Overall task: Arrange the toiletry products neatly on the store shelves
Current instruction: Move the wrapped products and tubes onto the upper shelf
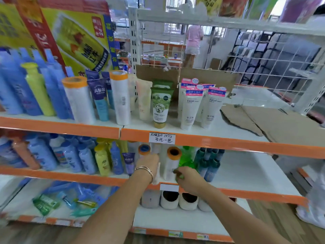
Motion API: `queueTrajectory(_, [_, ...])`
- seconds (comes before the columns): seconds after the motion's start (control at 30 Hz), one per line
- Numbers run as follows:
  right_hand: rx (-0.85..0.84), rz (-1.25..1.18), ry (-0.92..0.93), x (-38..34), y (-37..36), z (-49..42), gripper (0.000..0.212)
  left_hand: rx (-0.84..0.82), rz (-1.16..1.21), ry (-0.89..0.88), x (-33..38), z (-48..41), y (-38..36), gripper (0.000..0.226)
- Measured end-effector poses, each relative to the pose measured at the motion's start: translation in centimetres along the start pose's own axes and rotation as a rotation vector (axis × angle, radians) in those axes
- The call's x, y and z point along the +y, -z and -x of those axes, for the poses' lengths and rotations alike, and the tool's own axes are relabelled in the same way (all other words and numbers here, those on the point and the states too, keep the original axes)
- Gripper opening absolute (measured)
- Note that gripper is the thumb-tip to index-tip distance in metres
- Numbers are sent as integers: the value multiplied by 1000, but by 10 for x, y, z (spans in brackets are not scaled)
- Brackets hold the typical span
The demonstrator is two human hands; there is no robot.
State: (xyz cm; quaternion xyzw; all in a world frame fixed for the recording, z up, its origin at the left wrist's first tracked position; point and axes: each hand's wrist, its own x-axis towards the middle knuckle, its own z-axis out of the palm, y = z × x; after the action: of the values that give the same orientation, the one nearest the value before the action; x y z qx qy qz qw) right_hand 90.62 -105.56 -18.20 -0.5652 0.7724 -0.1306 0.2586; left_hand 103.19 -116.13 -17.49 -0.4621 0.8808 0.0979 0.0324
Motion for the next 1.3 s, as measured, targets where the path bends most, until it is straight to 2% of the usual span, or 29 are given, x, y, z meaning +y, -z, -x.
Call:
queueTrajectory(0.1, [48,-52,57,-34,7,29,50,-39,86,-26,0,37,27,26])
queueTrajectory(0.23, [67,-140,116,-76,16,54,60,-10,147,-50,2,78,71,19])
queueTrajectory(0.47, [249,-370,193,-133,49,56,28,170,347,-122,-14,110,153,13])
queueTrajectory(0.57, [360,-482,202,-154,63,39,24,377,562,-89,-37,98,176,21])
queueTrajectory(0.63, [417,-574,152,-166,68,23,28,445,687,-14,-60,81,189,29])
queueTrajectory(0.7, [437,-619,119,-178,70,6,29,431,725,76,-84,62,195,39])
queueTrajectory(0.8, [458,-662,110,-196,80,-19,12,393,700,174,-110,31,193,40])
queueTrajectory(0.93, [511,-732,59,-209,92,-52,23,362,772,209,-129,-6,186,43])
queueTrajectory(1.13, [553,-701,-3,-208,103,-76,5,378,803,210,-122,-39,182,59])
queueTrajectory(1.23, [570,-704,21,-207,105,-82,25,383,874,215,-118,-50,182,77])
queueTrajectory(1.3, [566,-712,30,-207,107,-86,20,372,892,211,-113,-55,181,74])
